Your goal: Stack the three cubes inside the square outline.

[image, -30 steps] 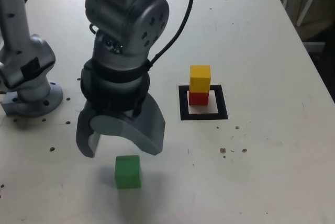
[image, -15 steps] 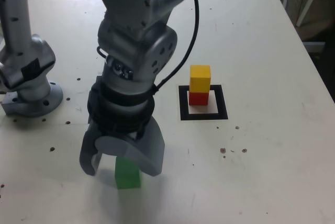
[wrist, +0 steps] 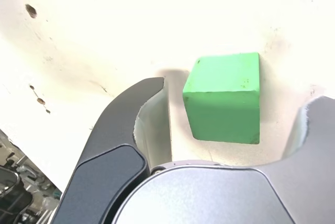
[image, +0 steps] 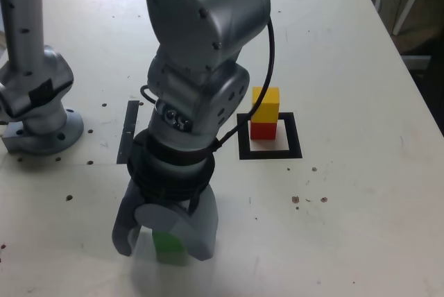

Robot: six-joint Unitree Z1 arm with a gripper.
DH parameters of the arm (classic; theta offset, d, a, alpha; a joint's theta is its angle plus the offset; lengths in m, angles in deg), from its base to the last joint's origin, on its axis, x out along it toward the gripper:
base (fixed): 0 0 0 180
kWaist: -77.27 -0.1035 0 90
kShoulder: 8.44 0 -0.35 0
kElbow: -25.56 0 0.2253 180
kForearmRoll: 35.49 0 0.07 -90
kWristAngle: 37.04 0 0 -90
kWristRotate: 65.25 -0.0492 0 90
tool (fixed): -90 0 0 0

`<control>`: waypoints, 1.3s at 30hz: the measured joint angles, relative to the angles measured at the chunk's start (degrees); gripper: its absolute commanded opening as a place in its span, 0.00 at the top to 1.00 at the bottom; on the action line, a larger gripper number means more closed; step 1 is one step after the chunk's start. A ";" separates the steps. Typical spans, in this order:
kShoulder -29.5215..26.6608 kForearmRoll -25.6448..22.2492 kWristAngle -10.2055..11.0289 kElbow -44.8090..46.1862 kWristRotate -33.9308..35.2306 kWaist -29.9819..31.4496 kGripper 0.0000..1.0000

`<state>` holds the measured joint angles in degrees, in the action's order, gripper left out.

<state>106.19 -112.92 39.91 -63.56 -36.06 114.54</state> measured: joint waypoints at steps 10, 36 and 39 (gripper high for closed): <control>0.47 3.26 -0.66 1.61 0.00 0.00 0.67; -3.21 -0.56 5.54 0.51 -2.13 -0.48 0.78; -4.25 -3.28 6.75 -1.48 -4.34 -2.00 0.78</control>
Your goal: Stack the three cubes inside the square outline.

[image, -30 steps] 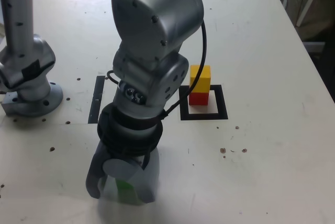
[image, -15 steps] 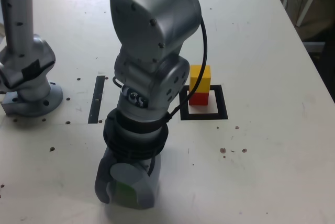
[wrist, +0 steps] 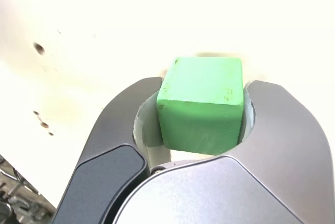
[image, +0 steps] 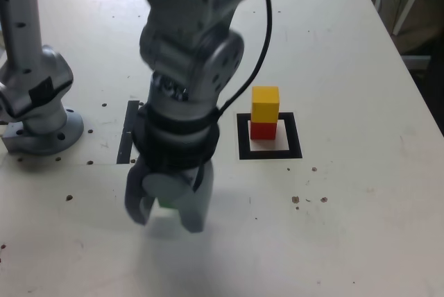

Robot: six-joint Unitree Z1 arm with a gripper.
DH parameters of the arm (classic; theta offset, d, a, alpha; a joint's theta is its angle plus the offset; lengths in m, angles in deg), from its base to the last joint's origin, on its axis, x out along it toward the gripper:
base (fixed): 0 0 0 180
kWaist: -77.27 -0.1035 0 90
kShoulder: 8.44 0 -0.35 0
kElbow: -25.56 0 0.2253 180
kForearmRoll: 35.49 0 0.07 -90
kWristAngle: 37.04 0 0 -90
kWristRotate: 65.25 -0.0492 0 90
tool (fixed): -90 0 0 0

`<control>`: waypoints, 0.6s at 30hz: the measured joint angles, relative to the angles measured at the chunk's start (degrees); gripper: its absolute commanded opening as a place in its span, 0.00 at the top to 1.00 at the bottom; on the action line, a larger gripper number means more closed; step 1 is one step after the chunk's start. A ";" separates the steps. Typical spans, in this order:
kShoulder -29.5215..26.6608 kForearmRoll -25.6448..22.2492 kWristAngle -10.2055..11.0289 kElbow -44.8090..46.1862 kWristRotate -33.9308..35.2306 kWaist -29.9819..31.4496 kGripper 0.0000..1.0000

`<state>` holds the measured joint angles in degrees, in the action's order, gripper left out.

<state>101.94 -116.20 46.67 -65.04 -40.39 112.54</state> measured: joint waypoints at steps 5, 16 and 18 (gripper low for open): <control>-0.93 -6.07 1.53 -4.05 -4.54 -3.42 0.78; -4.44 -18.43 3.66 -12.14 -11.83 -12.30 0.77; -4.47 -20.06 3.90 -13.23 -13.24 -13.86 0.77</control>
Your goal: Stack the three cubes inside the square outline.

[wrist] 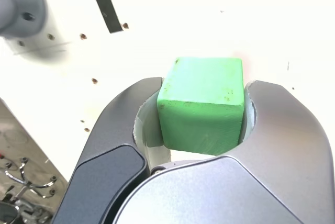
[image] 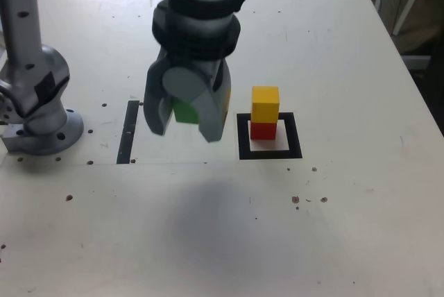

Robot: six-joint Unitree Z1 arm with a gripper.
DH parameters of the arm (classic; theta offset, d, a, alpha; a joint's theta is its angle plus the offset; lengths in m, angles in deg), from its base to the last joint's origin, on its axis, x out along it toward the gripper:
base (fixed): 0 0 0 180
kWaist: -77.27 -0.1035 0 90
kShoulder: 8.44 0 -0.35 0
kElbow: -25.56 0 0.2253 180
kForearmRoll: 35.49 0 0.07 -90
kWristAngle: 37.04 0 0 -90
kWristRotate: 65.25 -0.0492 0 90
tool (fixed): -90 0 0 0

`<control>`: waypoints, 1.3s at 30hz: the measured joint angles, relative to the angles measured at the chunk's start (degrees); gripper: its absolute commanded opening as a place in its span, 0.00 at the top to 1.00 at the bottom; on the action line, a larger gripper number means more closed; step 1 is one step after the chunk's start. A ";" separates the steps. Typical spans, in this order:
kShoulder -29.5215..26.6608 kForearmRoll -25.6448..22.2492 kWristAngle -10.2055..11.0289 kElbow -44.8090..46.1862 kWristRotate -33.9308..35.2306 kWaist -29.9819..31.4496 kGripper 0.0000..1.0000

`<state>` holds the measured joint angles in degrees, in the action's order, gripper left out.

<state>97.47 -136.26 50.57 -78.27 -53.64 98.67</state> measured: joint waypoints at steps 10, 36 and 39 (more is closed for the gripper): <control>2.03 -5.32 0.60 -8.45 -9.90 -8.01 0.77; 14.71 -6.33 -0.96 -19.92 -19.32 -16.62 0.77; 14.86 -5.97 -0.92 -19.76 -19.33 -16.65 0.77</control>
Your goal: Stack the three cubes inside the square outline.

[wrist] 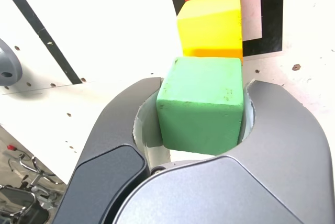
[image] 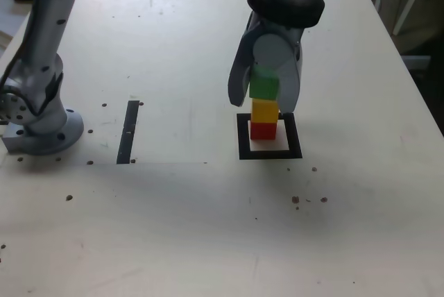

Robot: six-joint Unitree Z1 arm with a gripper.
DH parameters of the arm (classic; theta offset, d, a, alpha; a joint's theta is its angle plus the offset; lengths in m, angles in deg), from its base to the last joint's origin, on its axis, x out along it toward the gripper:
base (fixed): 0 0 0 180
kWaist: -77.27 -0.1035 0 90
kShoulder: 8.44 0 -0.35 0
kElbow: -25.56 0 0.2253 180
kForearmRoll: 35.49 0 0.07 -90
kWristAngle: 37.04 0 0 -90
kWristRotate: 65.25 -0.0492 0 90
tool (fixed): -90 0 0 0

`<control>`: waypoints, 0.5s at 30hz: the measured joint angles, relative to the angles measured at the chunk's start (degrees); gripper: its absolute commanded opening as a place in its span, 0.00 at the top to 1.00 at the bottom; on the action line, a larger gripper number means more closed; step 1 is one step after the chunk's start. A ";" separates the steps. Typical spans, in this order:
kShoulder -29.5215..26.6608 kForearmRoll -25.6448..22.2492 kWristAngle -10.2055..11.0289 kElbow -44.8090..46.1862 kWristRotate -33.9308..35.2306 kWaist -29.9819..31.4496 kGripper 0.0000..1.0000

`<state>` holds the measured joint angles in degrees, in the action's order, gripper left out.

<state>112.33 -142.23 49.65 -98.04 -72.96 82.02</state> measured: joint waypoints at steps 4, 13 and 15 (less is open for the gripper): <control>0.09 0.27 0.33 0.05 0.00 -0.06 0.77; 0.81 0.73 1.34 -0.05 -0.46 -1.03 0.77; 0.81 0.79 1.41 -0.05 -0.47 -1.03 0.77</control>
<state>113.14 -141.44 51.05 -98.09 -73.44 81.00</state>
